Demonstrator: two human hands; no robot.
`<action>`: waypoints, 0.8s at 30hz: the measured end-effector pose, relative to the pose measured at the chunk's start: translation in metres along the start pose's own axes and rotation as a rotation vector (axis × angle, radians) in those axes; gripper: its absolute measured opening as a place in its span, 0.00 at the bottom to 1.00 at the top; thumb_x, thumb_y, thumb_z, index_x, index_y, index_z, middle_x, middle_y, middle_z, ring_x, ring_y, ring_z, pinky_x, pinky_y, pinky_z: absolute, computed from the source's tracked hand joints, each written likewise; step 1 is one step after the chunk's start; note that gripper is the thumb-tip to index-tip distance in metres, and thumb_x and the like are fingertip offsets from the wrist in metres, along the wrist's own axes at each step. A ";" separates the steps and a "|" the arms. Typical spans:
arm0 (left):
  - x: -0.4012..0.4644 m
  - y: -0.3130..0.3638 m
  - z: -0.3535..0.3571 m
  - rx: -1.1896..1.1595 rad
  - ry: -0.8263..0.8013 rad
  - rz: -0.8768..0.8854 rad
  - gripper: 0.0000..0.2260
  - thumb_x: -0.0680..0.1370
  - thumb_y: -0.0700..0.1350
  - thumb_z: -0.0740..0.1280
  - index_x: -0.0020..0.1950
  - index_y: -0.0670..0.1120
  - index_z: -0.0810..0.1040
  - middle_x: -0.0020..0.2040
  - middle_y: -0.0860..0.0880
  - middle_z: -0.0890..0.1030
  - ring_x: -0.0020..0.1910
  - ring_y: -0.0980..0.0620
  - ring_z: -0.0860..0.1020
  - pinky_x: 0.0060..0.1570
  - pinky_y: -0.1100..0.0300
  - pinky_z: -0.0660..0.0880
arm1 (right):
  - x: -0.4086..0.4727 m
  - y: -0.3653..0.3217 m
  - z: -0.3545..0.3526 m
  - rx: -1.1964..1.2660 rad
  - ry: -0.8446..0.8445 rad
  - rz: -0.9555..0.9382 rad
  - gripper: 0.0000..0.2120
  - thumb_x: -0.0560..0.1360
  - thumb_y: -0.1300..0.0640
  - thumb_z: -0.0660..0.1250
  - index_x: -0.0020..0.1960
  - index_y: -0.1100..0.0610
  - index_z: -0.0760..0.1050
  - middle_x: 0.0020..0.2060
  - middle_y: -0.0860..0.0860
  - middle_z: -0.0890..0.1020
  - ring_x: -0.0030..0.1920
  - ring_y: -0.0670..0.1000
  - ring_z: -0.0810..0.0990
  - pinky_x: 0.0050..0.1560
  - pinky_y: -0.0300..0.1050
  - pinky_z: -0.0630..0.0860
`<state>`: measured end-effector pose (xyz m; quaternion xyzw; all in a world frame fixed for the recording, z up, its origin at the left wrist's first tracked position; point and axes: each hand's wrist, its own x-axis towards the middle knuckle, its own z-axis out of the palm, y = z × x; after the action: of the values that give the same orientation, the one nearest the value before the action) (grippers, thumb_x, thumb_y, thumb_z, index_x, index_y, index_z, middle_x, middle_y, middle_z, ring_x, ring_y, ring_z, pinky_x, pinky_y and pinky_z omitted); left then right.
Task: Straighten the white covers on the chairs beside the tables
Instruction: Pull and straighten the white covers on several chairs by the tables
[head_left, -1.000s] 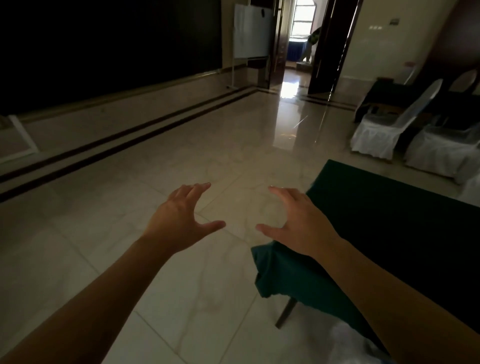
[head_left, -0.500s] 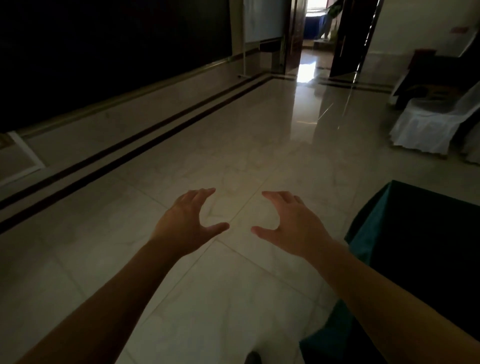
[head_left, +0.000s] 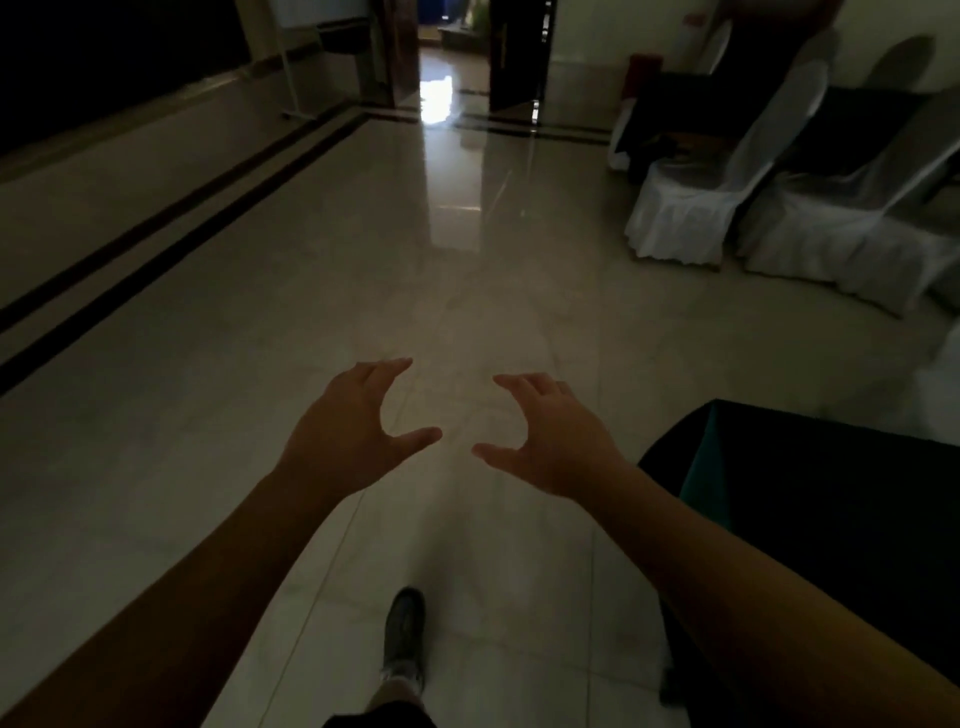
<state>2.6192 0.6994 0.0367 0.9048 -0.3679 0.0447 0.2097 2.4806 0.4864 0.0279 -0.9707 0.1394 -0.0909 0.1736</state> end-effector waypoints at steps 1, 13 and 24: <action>0.027 -0.006 0.007 -0.002 0.004 0.021 0.41 0.63 0.76 0.64 0.72 0.61 0.60 0.69 0.53 0.71 0.65 0.51 0.71 0.57 0.53 0.71 | 0.019 0.007 0.001 -0.008 0.007 0.024 0.43 0.64 0.26 0.64 0.73 0.41 0.57 0.69 0.48 0.68 0.65 0.52 0.69 0.57 0.54 0.75; 0.355 0.014 0.097 -0.173 -0.230 0.385 0.37 0.64 0.72 0.67 0.70 0.60 0.64 0.66 0.54 0.73 0.62 0.51 0.73 0.55 0.51 0.75 | 0.214 0.139 -0.021 -0.010 0.136 0.488 0.42 0.64 0.27 0.65 0.73 0.43 0.58 0.68 0.47 0.69 0.64 0.51 0.68 0.59 0.52 0.73; 0.624 0.133 0.241 -0.206 -0.313 0.487 0.35 0.66 0.69 0.69 0.70 0.62 0.64 0.68 0.58 0.71 0.63 0.52 0.72 0.54 0.53 0.73 | 0.368 0.379 -0.054 0.015 0.151 0.650 0.42 0.65 0.28 0.64 0.73 0.45 0.58 0.66 0.48 0.69 0.64 0.52 0.68 0.59 0.53 0.73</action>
<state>2.9631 0.1117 0.0107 0.7599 -0.6042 -0.0840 0.2244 2.7252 0.0171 -0.0129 -0.8645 0.4537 -0.1035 0.1899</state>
